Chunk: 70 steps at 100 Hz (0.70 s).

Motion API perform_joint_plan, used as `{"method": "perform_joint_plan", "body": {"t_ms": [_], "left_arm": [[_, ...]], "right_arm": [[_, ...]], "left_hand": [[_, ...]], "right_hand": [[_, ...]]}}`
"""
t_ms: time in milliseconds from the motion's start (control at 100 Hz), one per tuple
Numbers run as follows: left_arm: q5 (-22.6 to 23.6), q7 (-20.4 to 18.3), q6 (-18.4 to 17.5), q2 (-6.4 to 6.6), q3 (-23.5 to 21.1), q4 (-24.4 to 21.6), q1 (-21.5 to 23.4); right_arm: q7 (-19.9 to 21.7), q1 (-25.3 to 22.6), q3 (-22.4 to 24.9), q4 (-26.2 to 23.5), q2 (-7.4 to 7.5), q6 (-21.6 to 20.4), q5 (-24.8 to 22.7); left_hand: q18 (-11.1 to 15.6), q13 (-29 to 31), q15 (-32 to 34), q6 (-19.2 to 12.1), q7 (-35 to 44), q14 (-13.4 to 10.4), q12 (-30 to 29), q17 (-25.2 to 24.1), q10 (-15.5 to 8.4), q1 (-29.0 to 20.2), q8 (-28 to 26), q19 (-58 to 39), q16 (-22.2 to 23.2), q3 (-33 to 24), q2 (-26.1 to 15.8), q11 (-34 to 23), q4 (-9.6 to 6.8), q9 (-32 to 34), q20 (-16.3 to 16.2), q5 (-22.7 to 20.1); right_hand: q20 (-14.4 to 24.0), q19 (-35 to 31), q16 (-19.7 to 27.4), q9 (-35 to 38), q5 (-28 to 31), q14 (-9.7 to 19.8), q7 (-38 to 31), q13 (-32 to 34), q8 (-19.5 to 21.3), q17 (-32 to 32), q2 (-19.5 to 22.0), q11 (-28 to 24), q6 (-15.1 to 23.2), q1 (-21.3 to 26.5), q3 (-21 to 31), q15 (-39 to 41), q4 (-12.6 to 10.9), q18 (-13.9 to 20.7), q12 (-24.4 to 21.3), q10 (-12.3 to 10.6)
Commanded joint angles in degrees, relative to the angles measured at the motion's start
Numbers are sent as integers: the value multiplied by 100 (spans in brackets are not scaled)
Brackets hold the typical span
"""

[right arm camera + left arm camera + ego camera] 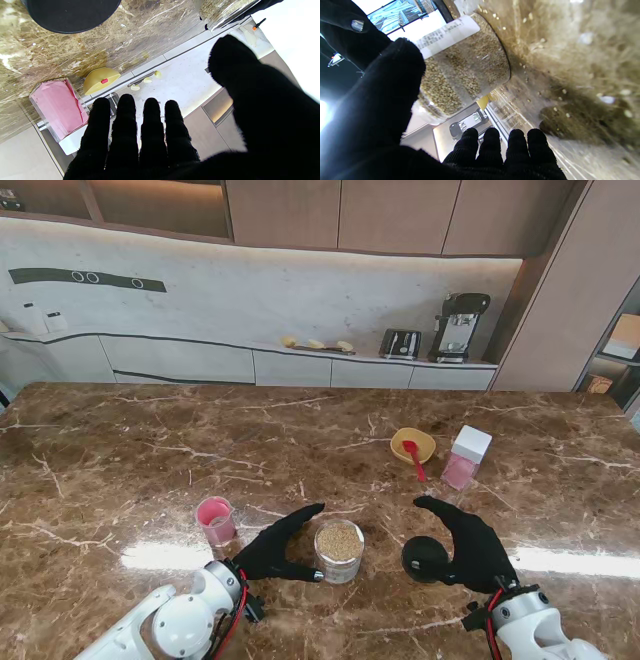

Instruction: Measure grain into the airtight container

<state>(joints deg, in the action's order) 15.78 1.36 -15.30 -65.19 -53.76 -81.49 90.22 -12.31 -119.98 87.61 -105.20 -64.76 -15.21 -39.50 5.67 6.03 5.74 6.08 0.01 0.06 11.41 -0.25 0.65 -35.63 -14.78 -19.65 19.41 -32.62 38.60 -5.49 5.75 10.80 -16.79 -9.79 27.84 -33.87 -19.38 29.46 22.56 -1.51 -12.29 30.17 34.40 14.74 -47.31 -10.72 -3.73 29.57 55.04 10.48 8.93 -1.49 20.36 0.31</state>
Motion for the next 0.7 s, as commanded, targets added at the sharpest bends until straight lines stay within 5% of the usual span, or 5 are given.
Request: {"method": "perform_joint_plan", "body": {"t_ms": [0,440,690], "left_arm": [[-72,-8,43,-48,70,131,-50],[-420,103,-53,-228,622,851,-573],[-633,-125,-110,-241,830,1060,-769]], "right_arm": [[116,-53,-19,-32,19,75,-8],[364,30,-112,-92,77,291,-140],[435,54,-141,-85,93,406,-189]], "left_hand": [[379,-144,-145,-152,-111,-316,31,-52,-241,32,38,214,-49,-131,245,50,122,-161,-99,227],[413,-287,-250,-277,-79,-329,62,-113,-210,78,123,554,-50,-114,259,59,146,-189,-213,212],[381,-329,-461,-676,44,-234,295,-114,-212,43,-263,1308,-259,-24,270,449,146,-405,-439,207]], "right_hand": [[-138,-87,5,21,37,23,3,123,-47,-12,33,-14,-22,-144,-70,39,-132,-14,57,-27],[-174,-111,-26,27,43,8,-18,97,-53,-39,53,-61,-5,-151,-85,41,-136,-11,123,-44],[-184,-111,-34,36,49,10,-23,82,-57,-57,70,-69,0,-149,-84,40,-136,-14,139,-43]]}}
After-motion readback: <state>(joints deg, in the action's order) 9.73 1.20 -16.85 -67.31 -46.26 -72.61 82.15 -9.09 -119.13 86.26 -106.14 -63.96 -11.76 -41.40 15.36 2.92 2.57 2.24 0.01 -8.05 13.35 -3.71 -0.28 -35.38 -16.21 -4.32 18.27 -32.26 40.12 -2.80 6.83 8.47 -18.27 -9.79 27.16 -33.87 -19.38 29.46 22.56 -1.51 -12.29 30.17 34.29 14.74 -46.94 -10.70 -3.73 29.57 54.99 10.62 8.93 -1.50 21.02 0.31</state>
